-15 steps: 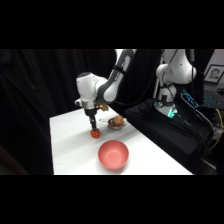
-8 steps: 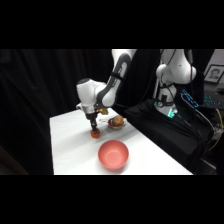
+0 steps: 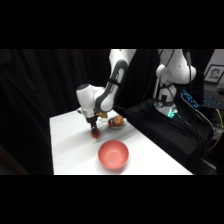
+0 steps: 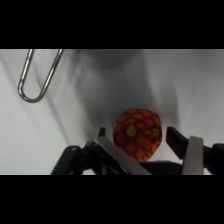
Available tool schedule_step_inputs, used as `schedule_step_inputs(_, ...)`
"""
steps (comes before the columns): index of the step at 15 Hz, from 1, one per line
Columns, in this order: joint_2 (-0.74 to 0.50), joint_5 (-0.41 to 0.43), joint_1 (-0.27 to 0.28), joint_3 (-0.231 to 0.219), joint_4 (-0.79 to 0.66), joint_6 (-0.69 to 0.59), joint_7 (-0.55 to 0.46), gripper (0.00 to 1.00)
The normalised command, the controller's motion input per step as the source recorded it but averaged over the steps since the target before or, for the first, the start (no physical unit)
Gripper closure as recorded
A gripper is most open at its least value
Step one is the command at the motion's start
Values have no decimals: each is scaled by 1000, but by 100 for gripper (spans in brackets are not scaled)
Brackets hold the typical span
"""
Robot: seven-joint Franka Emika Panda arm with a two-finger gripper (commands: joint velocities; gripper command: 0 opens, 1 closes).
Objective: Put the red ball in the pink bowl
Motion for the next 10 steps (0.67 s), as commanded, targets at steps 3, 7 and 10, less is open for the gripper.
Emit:
schedule_step_inputs(3, 86, 90, -60, 68, 125, 78, -33, 52)
schedule_step_inputs(7, -22, -1, 2, -12, 52, 16, 25, 85)
schedule_step_inputs(10, -158, -71, 22, -55, -57, -17, 8, 100)
